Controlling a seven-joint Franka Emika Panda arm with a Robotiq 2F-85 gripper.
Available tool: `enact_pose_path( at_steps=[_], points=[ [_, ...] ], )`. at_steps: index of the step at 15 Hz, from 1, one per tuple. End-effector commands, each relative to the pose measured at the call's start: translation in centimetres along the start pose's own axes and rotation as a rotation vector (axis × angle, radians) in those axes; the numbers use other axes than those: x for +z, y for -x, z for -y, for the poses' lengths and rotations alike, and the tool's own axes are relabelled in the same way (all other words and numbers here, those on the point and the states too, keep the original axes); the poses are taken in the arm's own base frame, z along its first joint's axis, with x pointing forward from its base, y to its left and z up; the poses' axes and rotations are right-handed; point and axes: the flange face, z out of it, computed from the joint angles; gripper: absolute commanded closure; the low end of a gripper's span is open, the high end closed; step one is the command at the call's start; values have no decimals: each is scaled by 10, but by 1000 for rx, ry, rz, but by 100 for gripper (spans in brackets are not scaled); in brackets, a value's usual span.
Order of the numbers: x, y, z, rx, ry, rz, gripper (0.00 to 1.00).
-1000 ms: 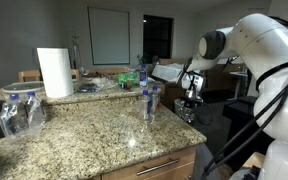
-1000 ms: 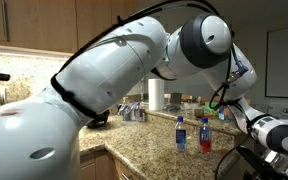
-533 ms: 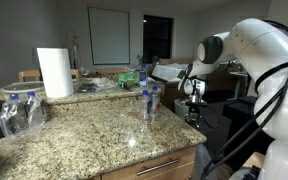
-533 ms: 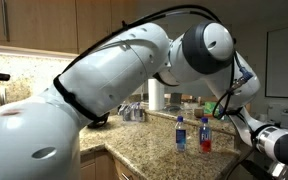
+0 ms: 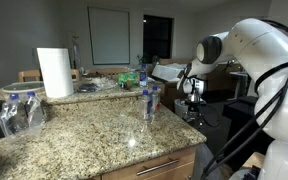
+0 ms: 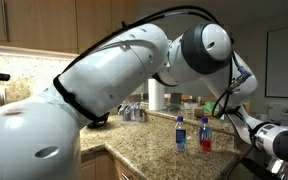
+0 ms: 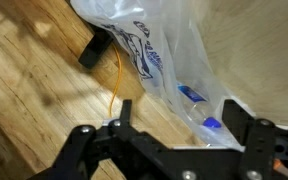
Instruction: Place two empty water bottles from the right side of the counter into the bin on the floor
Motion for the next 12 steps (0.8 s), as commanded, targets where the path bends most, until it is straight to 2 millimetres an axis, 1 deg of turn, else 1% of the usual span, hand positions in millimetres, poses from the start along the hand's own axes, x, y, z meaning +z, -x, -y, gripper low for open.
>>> enact_pose_path(
  at_steps=[1, 3, 4, 7, 9, 11, 12],
  points=[
    [-28, 12, -9, 1, -16, 10, 0],
    [-52, 28, -19, -31, -39, 7, 0],
    [-68, 42, -28, -51, -56, -15, 0],
    [-106, 71, -49, -108, -91, -73, 0],
    [-131, 97, -64, -166, -99, -110, 0],
    [-149, 127, -76, -232, -95, -154, 0],
    [-155, 143, -77, -276, -79, -181, 0]
  ],
)
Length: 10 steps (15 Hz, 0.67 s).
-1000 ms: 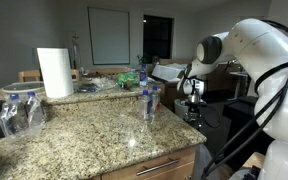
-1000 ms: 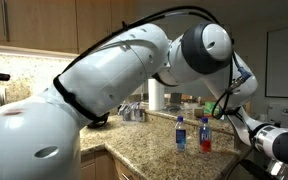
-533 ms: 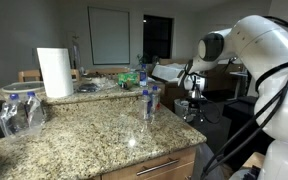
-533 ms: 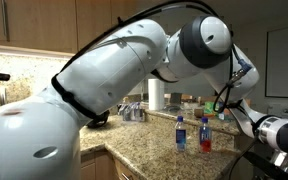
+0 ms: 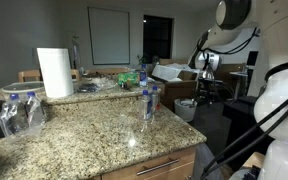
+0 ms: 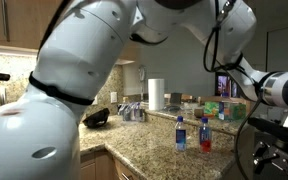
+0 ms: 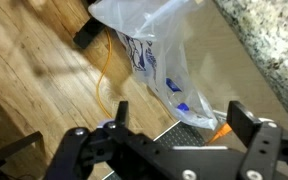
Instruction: Place two empty water bottles from the right side of the counter into the bin on the floor
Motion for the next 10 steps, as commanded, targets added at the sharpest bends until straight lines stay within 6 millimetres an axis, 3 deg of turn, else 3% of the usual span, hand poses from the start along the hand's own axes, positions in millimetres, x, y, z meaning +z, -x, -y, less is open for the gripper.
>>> enact_pose_path(
  at_steps=[1, 5, 10],
  points=[
    [-28, 70, -3, -155, 27, -69, 0],
    [-45, 137, 25, -333, 42, -148, 0],
    [-79, 213, 89, -510, -7, -282, 0]
  ],
)
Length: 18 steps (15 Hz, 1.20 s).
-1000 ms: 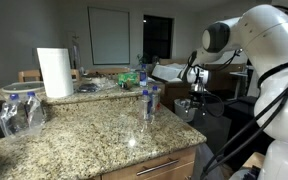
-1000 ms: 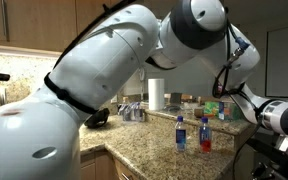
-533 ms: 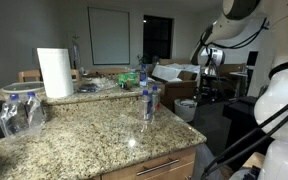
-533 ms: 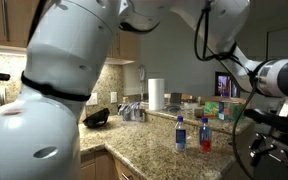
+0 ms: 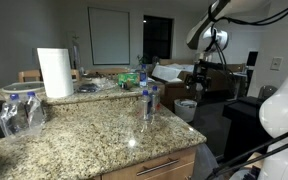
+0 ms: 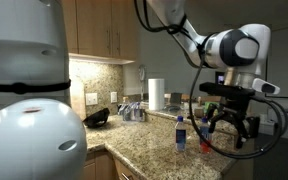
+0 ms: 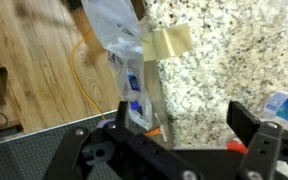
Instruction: Place two empty water bottles from the right side of the counter into the bin on the floor
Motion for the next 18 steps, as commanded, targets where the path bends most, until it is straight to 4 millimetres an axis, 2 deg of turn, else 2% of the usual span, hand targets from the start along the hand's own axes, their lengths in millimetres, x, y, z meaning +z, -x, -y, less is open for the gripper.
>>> enact_pose_path(
  at_steps=[1, 4, 5, 6, 7, 8, 13, 18],
  points=[
    [-33, 32, 53, -133, -26, -137, 0],
    [-61, 29, 104, -200, -39, -256, 0],
    [-67, 29, 115, -218, -39, -282, 0],
    [-68, 30, 118, -229, -32, -291, 0],
    [-66, 28, 112, -225, -23, -257, 0],
    [-68, 29, 118, -238, -22, -267, 0],
    [-70, 26, 123, -248, -20, -270, 0],
    [-76, 11, 189, -364, -6, -280, 0]
  ],
)
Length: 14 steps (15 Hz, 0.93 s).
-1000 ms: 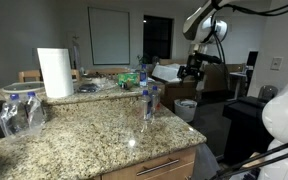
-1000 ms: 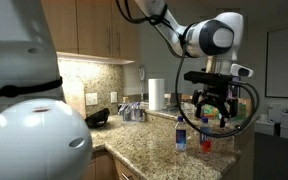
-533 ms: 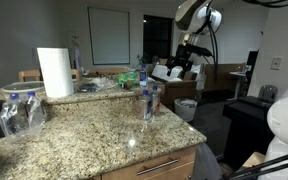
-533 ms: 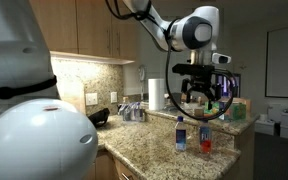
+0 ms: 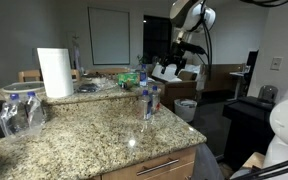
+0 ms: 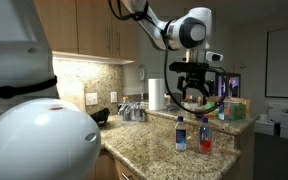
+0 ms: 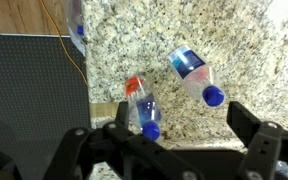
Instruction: Place two empty water bottles from the right side of the counter into the bin on the floor
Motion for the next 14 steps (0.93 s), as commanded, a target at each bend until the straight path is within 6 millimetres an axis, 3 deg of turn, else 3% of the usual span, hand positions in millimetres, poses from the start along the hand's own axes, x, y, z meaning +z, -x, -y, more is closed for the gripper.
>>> enact_pose_path(
  at_steps=[1, 5, 11, 14],
  points=[
    [10, -31, 40, -72, 4, 19, 0],
    [45, -58, 67, -123, 30, 63, 0],
    [112, -69, 66, -147, 97, 203, 0],
    [124, -72, 75, -170, 60, 238, 0]
  ],
)
